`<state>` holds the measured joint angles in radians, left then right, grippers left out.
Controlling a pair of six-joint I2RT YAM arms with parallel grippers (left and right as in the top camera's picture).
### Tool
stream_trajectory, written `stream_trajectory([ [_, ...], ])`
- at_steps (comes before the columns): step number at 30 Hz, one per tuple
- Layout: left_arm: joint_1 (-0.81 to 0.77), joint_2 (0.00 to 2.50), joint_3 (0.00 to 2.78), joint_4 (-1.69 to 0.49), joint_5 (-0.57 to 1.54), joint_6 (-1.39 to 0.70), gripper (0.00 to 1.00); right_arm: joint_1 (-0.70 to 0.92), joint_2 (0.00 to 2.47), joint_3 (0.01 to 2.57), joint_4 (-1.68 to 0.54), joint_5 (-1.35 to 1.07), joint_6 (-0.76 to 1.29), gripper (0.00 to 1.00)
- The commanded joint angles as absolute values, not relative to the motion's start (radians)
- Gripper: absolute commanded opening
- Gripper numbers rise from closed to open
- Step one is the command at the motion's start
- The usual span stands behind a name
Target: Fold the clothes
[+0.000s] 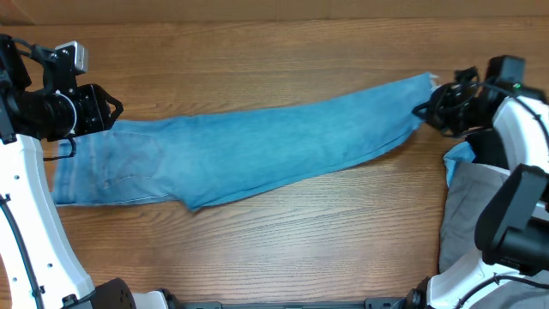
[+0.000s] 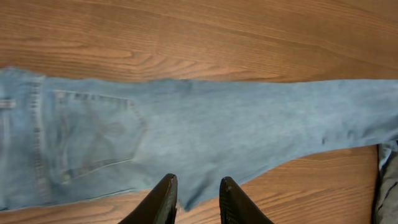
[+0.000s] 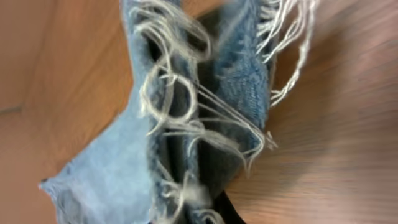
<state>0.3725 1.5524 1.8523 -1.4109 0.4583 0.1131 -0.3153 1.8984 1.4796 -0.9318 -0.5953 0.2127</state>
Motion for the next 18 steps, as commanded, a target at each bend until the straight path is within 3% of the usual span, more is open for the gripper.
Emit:
stream_trajectory([
  [1,0.371,1.545,1.866,-1.419,0.463,0.134,0.26,-0.249,1.842,1.57,-0.983,-0.578,0.209,0.04],
  [6,0.372,1.545,1.866,-1.418,0.461,0.135,0.27,-0.003,1.834,1.571,-1.01,-0.566,0.211,0.04],
  [10,0.372,1.545,1.866,-1.414,0.461,0.135,0.28,0.227,1.856,1.57,-0.993,-0.326,0.294,0.04],
  [13,0.372,1.545,1.866,-1.413,0.461,0.135,0.28,0.383,1.902,1.57,-0.96,-0.303,0.322,0.04],
  [18,0.372,1.545,1.866,-1.414,0.461,0.134,0.28,0.496,2.004,1.57,-0.883,-0.264,0.424,0.04],
])
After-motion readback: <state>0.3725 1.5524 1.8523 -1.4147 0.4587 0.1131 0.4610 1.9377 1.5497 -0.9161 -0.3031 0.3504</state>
